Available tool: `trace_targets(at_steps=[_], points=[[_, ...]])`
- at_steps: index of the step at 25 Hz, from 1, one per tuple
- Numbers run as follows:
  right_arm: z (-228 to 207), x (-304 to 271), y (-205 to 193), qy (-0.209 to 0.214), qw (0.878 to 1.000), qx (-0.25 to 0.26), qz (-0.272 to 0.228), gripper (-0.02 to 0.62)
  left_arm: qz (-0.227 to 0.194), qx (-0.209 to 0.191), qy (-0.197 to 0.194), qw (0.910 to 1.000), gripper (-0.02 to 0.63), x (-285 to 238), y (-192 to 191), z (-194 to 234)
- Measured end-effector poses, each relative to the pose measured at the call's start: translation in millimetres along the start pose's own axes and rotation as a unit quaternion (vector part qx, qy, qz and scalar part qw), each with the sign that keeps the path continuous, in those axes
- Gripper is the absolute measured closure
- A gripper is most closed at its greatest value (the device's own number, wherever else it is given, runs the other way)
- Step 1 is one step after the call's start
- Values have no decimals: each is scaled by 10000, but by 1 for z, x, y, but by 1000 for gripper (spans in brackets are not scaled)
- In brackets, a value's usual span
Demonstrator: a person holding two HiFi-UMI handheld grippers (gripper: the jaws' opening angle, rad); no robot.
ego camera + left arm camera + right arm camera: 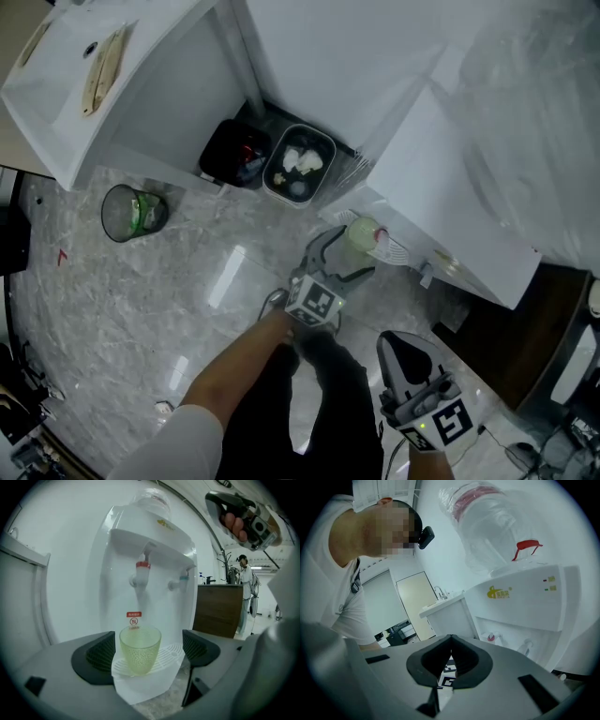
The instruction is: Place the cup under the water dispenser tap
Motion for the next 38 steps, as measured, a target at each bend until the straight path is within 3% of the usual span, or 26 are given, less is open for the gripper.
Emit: trace_targets(at_steps=[4,10,13,18,23,28,38], points=[[16,7,16,-247,9997,-13,5,581,91,-82,-32,9999,176,51,35,-13],[38,29,55,-825,9963,-27,-238,581,9,71,-66,10000,186,131,142,-30],[52,45,80,-1088,9932,-44,-402,581,-160,302,-181,9993,363,176,207,-37],[87,89,120,-1137,9919,2,-573,581,-232,368,-397,9983,394,240,283,-72],[120,123,142,-1149,9908,83,-711,581,-164,550,-452,9973,419,286,327,-97],[151,152,157,-1253,9886,47,-828,581,-142,687,111,9975,574,332,364,-115],[185,181,169,-1450,9837,184,-1045,581,-435,871,147,9951,601,368,399,-139]])
Point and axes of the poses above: the fingertips, and each gripper's own axes: x backward along the fingers, z to its left, y out of its top, the point moved 8 cm from there along x, backward along the fingers, and after that the axes turned 8 degrees about z, right-handed, at the moved point
